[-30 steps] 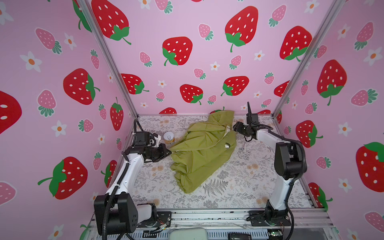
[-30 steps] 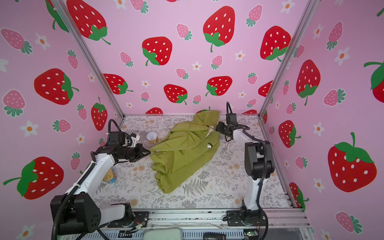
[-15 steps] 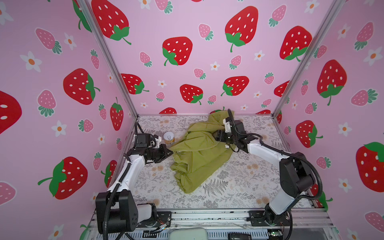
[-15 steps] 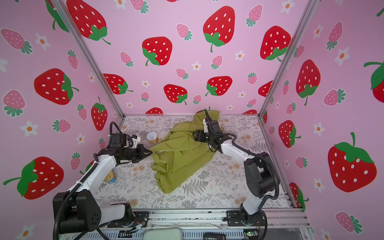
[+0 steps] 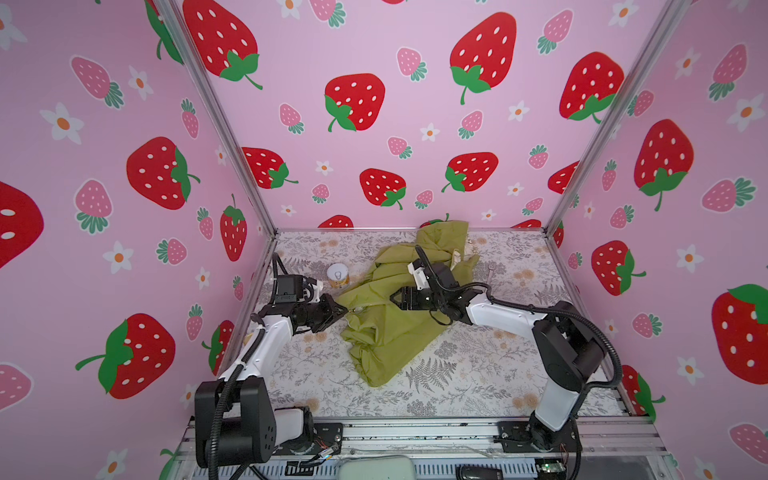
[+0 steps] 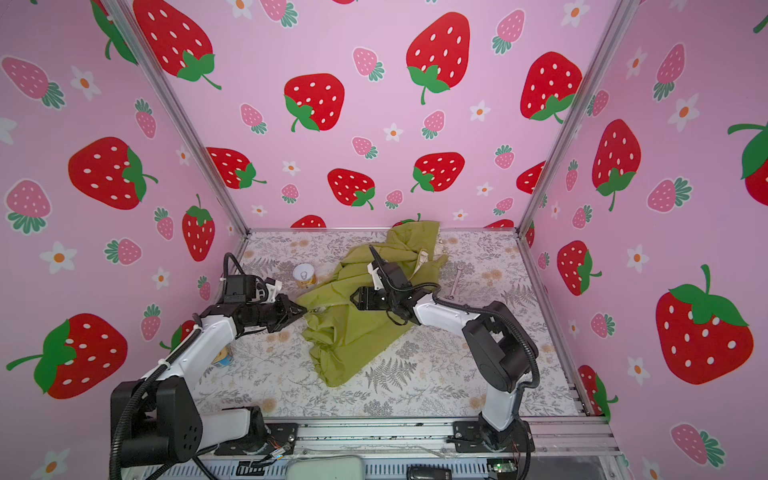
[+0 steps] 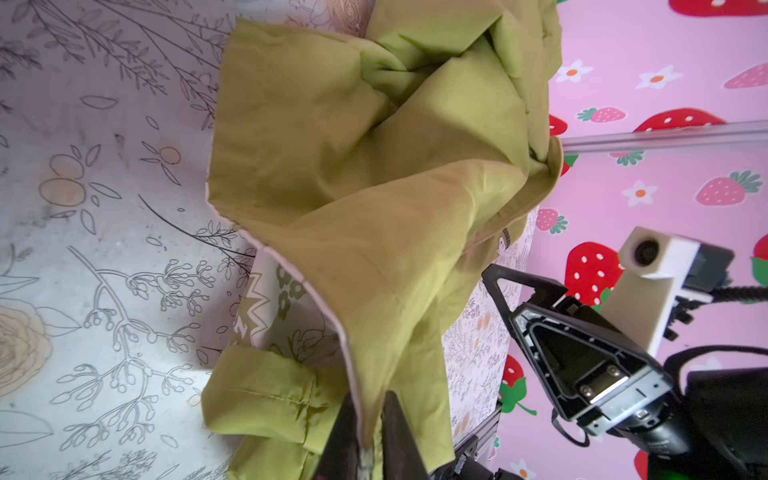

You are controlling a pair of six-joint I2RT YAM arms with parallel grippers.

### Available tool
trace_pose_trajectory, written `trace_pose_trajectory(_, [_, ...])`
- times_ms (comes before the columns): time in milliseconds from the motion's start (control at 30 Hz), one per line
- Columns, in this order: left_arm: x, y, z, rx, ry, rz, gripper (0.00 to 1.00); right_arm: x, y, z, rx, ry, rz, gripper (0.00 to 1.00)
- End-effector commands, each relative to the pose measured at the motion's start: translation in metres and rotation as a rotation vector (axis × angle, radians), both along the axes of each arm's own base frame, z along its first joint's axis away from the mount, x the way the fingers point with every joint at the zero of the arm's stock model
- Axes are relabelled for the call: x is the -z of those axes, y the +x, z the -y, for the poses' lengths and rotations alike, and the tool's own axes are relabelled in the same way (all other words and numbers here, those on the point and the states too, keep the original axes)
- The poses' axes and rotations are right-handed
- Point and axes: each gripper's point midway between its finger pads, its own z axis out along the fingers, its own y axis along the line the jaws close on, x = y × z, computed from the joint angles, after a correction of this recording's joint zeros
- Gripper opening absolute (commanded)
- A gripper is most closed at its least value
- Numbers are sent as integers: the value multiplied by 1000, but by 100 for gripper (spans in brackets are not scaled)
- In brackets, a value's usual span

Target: Zip up the jacket

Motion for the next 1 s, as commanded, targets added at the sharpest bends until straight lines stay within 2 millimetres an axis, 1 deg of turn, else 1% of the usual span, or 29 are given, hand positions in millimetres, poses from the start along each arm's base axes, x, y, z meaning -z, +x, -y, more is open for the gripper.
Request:
trace_pose_trajectory(0, [1,3,2,-9,-28,13,22,-14,3,6,21,24,30,70])
trace_pose_trajectory(133, [11,2,2,-23,-31,-1,29,-15,4,7,21,30,26,70])
trace_pose_trajectory(300, [23,1,5,-26,-29,-18,31,-20,5,9,26,39,29,70])
trace_pose_trajectory(500, [35,3,10,-19,-28,-36,31,-26,9,12,36,50,33,70])
trace_pose_trajectory(800, [48,7,11,-25,-13,-50,31,-29,10,17,44,52,35,70])
trace_pose_trajectory(900, [50,7,9,-35,-4,-47,28,-32,9,17,42,54,38,70])
trace_pose_trajectory(967, [48,9,9,-42,-5,-34,23,-32,8,17,39,53,37,69])
